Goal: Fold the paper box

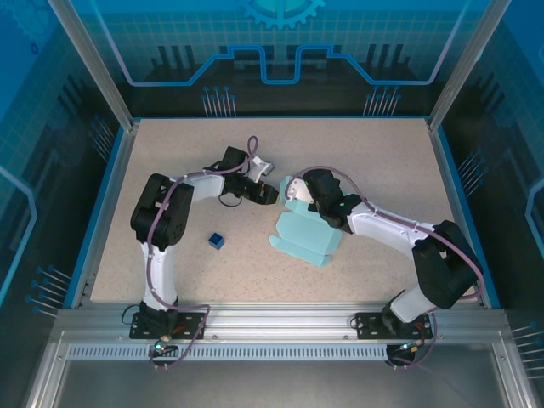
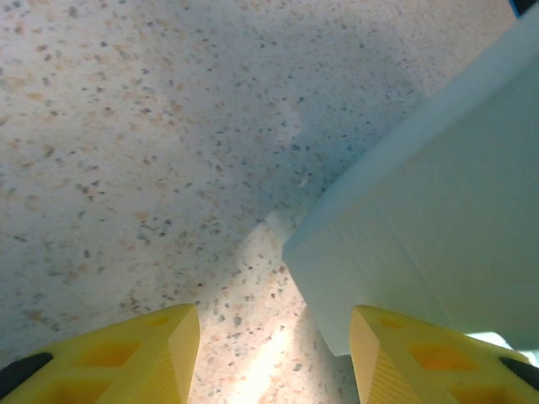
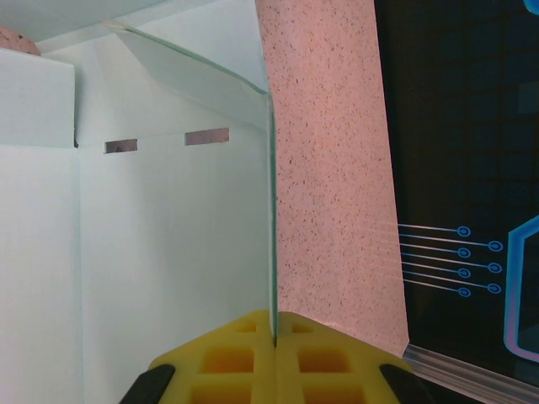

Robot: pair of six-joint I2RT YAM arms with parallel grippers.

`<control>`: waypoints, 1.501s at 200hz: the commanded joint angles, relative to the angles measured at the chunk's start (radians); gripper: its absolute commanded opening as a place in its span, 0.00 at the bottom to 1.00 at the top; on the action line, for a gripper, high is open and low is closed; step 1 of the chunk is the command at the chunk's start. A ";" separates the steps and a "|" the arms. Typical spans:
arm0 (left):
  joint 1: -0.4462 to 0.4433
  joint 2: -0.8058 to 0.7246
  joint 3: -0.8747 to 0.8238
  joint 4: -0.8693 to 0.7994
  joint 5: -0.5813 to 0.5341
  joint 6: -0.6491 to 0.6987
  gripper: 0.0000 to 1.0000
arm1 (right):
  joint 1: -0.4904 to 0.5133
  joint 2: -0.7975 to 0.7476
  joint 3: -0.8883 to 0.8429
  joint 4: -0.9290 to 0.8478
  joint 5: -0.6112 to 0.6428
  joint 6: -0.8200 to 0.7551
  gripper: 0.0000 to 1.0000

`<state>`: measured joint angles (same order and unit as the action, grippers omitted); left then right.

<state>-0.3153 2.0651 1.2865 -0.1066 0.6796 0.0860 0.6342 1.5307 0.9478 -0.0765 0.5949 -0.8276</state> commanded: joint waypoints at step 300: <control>0.031 0.100 0.275 -0.243 0.135 0.133 0.38 | -0.049 -0.085 -0.160 0.257 -0.053 -0.155 0.00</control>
<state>-0.2970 2.1391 1.5208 -0.2844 0.7776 0.1848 0.6041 1.4372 0.7849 0.1581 0.5606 -0.9554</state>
